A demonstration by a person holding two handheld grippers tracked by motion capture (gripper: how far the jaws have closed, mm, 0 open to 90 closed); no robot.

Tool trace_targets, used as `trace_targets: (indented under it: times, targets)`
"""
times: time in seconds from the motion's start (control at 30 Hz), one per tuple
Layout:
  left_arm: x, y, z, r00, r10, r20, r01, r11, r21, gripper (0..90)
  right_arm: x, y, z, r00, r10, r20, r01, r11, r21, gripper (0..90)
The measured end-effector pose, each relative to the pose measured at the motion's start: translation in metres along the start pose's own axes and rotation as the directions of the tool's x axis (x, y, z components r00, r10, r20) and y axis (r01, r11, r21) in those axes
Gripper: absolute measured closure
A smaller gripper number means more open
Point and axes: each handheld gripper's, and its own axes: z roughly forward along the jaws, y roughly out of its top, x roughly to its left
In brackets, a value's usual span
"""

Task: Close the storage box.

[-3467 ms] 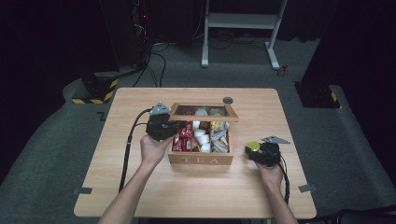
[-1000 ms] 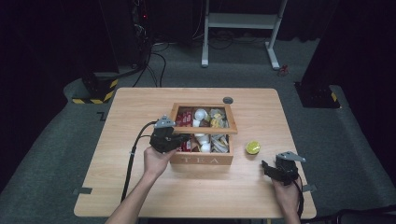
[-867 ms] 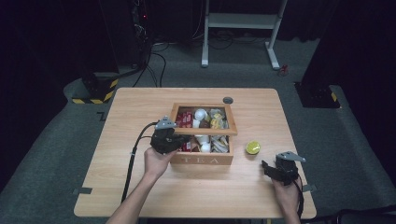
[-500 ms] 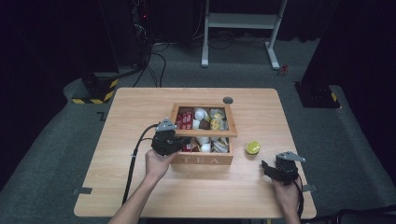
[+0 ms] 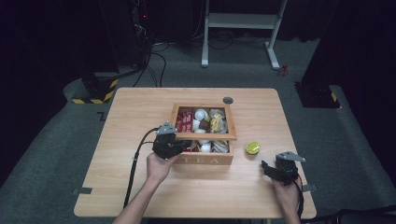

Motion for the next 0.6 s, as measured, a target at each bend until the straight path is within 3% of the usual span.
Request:
trace_targets:
  times: [0.6]
  targets:
    - [0.0,-0.015,0.009,0.9997,-0.017,0.016,0.017,0.9998,0.013,89.2,0.0,0.0,0.0,1.0,0.001,0.001,-0.001,1.0,0.0,34.6]
